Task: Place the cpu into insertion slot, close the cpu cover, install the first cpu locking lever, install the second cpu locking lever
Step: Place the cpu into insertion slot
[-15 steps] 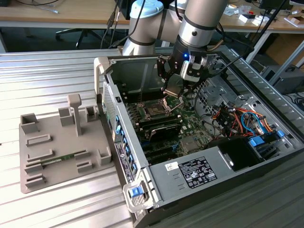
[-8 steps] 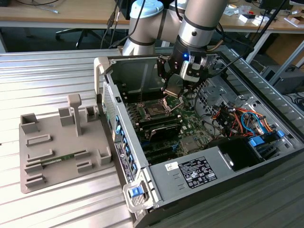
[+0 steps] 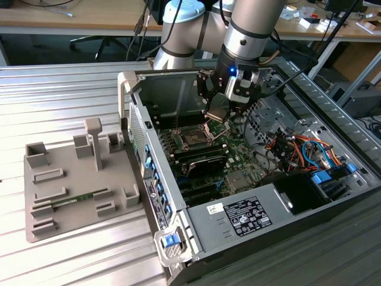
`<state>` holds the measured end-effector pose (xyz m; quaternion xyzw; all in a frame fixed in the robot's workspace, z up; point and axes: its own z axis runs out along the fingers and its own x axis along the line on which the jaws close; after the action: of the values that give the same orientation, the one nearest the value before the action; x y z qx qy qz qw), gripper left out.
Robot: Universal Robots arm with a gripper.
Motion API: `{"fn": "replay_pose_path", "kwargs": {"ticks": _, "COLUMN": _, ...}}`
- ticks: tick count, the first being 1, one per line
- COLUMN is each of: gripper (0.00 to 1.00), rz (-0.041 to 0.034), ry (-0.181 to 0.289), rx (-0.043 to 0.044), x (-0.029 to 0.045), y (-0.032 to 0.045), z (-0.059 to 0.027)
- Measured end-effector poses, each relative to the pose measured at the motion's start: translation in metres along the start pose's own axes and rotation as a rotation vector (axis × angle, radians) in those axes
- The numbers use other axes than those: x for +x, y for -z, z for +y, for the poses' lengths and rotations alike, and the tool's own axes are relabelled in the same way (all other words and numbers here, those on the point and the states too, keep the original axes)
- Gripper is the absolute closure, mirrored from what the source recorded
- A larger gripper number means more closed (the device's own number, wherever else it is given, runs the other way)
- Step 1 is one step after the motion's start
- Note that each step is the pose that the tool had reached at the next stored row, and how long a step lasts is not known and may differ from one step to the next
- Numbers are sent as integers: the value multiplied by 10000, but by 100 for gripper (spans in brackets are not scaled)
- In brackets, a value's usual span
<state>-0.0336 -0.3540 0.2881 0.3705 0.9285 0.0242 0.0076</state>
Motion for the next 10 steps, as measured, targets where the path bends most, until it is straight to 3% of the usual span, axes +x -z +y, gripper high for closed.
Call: {"fn": "replay_pose_path", "kwargs": {"ticks": 10, "gripper": 45, "rz": -6, "ry": -106, "rx": 1, "x": 0, "y": -5, "z": 0}}
